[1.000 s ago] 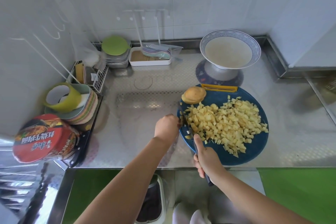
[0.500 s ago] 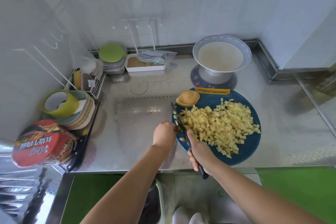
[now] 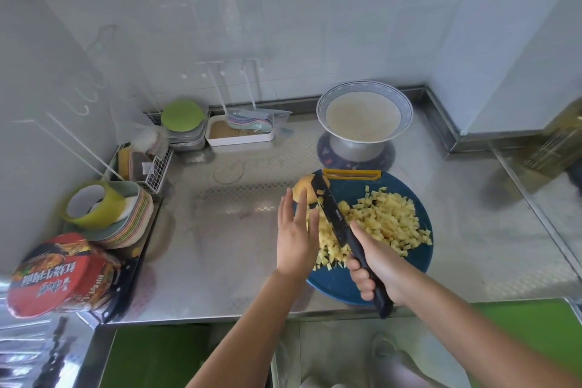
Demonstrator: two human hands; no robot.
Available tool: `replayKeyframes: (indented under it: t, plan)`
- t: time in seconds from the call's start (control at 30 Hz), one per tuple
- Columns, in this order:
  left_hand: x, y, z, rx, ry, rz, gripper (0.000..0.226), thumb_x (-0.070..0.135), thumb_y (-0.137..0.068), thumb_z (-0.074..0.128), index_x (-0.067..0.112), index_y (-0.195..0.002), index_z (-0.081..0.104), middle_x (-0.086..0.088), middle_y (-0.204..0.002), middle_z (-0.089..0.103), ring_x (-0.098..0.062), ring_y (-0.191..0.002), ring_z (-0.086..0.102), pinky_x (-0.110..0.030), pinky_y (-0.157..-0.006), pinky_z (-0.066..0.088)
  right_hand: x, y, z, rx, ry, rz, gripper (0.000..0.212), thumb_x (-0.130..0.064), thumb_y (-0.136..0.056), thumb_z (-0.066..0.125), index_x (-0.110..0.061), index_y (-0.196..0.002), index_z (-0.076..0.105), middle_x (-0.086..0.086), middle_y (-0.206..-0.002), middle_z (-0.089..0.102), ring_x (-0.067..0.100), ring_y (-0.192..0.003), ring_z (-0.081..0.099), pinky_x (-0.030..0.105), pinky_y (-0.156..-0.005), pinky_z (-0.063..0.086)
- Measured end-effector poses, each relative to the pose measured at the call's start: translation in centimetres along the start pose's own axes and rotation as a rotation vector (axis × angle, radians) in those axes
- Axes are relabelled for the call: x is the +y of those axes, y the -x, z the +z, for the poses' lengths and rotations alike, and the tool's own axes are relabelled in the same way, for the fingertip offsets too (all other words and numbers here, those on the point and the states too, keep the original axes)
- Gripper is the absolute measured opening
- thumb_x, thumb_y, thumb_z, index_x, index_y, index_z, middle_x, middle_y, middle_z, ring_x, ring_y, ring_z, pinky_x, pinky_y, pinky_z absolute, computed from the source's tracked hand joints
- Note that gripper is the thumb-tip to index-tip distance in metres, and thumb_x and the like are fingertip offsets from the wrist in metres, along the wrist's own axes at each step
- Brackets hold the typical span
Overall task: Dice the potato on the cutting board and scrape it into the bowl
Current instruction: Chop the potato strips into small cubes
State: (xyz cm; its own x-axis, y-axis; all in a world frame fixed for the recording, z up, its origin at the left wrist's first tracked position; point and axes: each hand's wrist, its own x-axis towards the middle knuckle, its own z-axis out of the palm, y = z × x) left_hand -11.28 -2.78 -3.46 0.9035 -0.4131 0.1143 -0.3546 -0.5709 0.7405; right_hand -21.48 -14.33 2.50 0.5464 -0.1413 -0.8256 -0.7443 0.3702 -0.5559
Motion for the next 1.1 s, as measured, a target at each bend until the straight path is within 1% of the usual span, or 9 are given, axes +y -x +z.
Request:
replayKeyframes:
  t: [0.1,0.27,0.47,0.67,0.73,0.83,0.9,1.0,1.1]
  plan:
    - [1.3,-1.8,1.6,-0.049,0.034,0.115,0.052,0.039,-0.103,0.021,0.022,-0.152,0.017,0.007,-0.158,0.002,-0.005,-0.145,-0.012,-0.026,-0.119,-0.002,0.1,0.4,-0.6,-0.009,0.013,-0.008,0.07,-0.075,-0.09,0.038,-0.014,-0.057,0.043,0.002,-0.049,0.033,0.016,-0.038,0.028,0.022,-0.04,0.028]
    - [1.7,-0.9,4.9,-0.138,0.071,0.114,0.05,0.03,-0.105,0.021,0.015,-0.151,0.012,0.011,-0.156,0.006,0.0,-0.142,-0.013,-0.029,-0.121,0.0,-0.5,0.5,-1.5,-0.006,-0.103,0.001,0.071,-0.074,-0.091,0.037,-0.015,-0.052,0.042,0.001,-0.048,0.033,0.016,-0.037,0.027,0.023,-0.038,0.027]
    - [2.5,-1.1,5.4,-0.035,0.041,-0.05,0.082,0.07,-0.089,0.004,0.018,-0.152,0.005,0.014,-0.152,-0.008,-0.004,-0.143,-0.015,-0.025,-0.118,-0.006,-1.8,0.2,-2.8,-0.018,-0.069,-0.032,0.073,-0.075,-0.091,0.035,-0.015,-0.051,0.042,0.002,-0.049,0.034,0.017,-0.039,0.028,0.023,-0.04,0.027]
    - [3.0,-2.9,5.3,-0.011,-0.039,-0.153,0.057,0.017,-0.103,0.032,0.008,-0.152,0.003,-0.007,-0.161,-0.001,-0.019,-0.147,-0.01,-0.027,-0.118,-0.006,-2.6,0.8,-4.3,-0.054,-0.006,-0.06,0.07,-0.073,-0.092,0.036,-0.014,-0.053,0.043,0.002,-0.048,0.036,0.016,-0.037,0.031,0.024,-0.04,0.03]
    - [3.0,-3.2,4.7,0.006,-0.047,-0.166,0.062,0.003,-0.099,0.032,0.01,-0.152,0.002,-0.009,-0.161,-0.002,-0.022,-0.147,-0.01,-0.033,-0.12,-0.002,-3.2,0.7,-5.4,0.01,0.236,-0.176,0.07,-0.073,-0.091,0.032,-0.015,-0.055,0.043,-0.001,-0.044,0.039,0.015,-0.036,0.036,0.028,-0.043,0.038]
    - [4.1,-3.3,3.1,0.042,-0.201,0.005,0.083,-0.012,-0.084,0.038,0.021,-0.153,0.005,-0.014,-0.16,-0.003,-0.029,-0.146,-0.013,-0.046,-0.12,0.0,-4.7,1.0,-7.1,0.197,0.876,-0.395,0.065,-0.068,-0.095,0.03,-0.017,-0.056,0.039,-0.006,-0.044,0.038,0.01,-0.039,0.038,0.03,-0.056,0.045]
    - [5.0,-3.0,2.4,-0.007,-0.361,0.207,0.098,-0.01,-0.075,0.044,0.034,-0.152,0.004,-0.015,-0.159,-0.004,-0.036,-0.145,-0.015,-0.051,-0.117,-0.003,-5.6,1.1,-7.8,0.277,1.129,-0.454,0.059,-0.063,-0.098,0.036,-0.016,-0.062,0.043,-0.005,-0.056,0.044,0.01,-0.051,0.044,0.025,-0.053,0.037]
    - [5.5,-2.3,3.3,-0.121,-0.584,0.491,0.104,-0.004,-0.063,0.058,0.039,-0.149,0.019,-0.015,-0.158,0.006,-0.042,-0.143,-0.005,-0.058,-0.11,0.005,-6.5,1.3,-8.0,0.33,1.499,-0.508,0.053,-0.061,-0.098,0.04,-0.013,-0.094,0.062,0.001,-0.087,0.063,0.019,-0.076,0.056,0.027,-0.064,0.038]
    - [5.7,-2.5,2.8,-0.265,-0.664,0.441,0.093,0.0,-0.077,0.052,0.045,-0.149,0.013,-0.005,-0.158,-0.017,-0.033,-0.139,-0.031,-0.061,-0.114,-0.004,-7.0,1.4,-7.8,0.325,1.674,-0.572,0.053,-0.06,-0.098,0.04,-0.013,-0.103,0.064,0.003,-0.091,0.065,0.021,-0.081,0.057,0.028,-0.067,0.038]
